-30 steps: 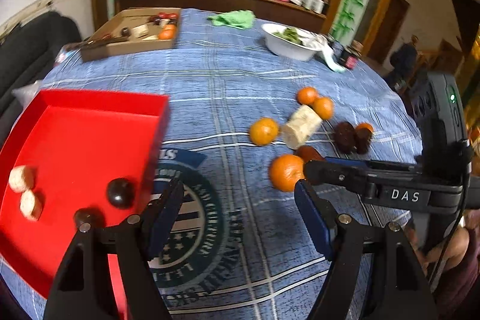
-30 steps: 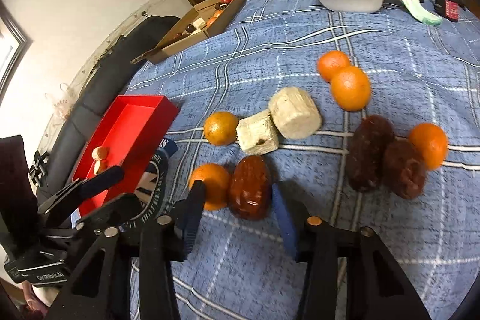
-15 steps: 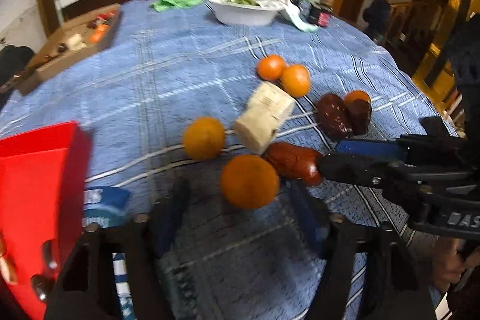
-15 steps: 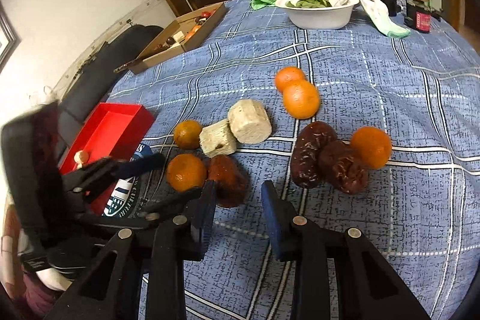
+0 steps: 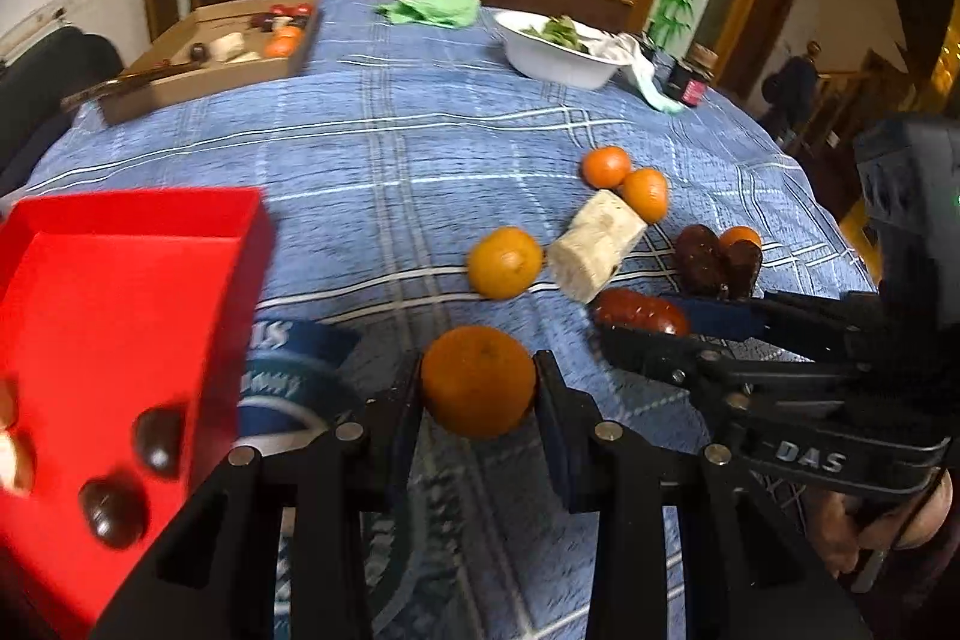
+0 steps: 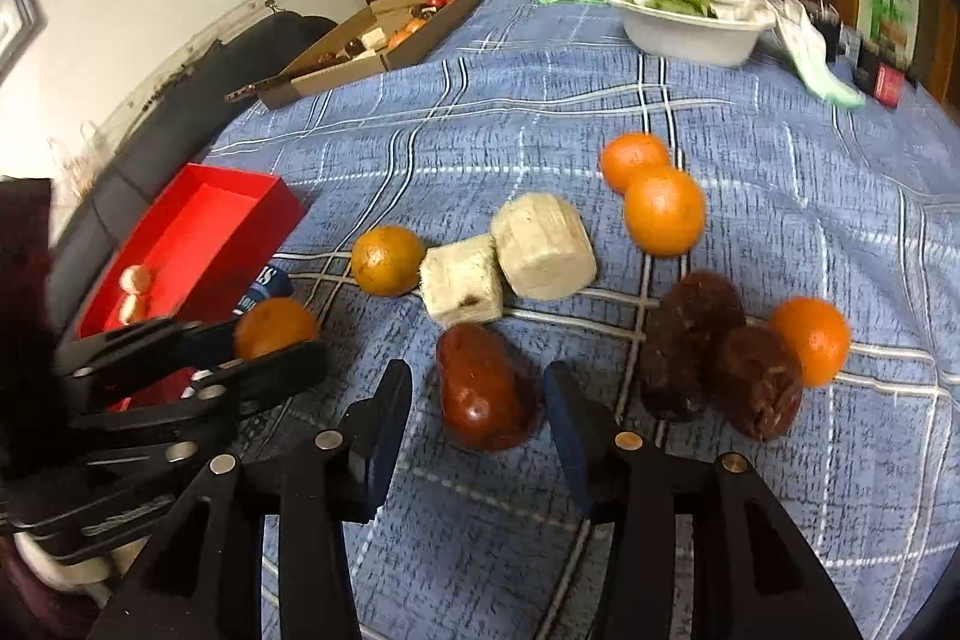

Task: Organize fruits
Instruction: 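Grasp a mandarin orange with the left tool while the right tool grasps a red dried date, then lower the orange into the tray with left tool while right tool releases the date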

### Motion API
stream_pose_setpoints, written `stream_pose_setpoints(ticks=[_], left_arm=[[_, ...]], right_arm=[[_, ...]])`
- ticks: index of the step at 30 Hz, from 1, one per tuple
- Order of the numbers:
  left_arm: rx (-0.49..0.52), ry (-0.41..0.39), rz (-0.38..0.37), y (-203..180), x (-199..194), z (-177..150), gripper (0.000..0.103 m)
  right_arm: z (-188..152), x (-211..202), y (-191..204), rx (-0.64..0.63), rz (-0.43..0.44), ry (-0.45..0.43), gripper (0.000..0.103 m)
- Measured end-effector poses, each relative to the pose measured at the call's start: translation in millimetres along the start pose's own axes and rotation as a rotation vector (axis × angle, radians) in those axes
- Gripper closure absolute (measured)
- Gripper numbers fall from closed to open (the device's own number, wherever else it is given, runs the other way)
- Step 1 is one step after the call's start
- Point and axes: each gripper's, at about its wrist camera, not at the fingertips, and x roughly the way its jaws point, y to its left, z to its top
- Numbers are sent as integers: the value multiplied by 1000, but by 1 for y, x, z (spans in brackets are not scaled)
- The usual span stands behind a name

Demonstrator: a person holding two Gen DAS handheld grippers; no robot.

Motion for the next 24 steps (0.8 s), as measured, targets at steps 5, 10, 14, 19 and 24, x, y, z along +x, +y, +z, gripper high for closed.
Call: stream_pose_setpoints(ticks=[5, 10, 14, 19, 24], left_arm=[[-26, -46, 57, 12, -24, -9, 69], [-100, -129, 93, 41, -63, -11, 68], [-179, -191, 171, 78, -93, -15, 68], [-280, -206, 264, 124, -112, -30, 68], [-296, -191, 316, 145, -111, -42, 68]], right_arm=[[-4, -2, 7, 8, -13, 12, 70], [-8, -19, 26, -14, -13, -14, 70], [-4, -35, 52, -58, 10, -47, 70], [7, -35, 96, -106, 78, -54, 69], [20, -13, 146, -166, 116, -30, 69]])
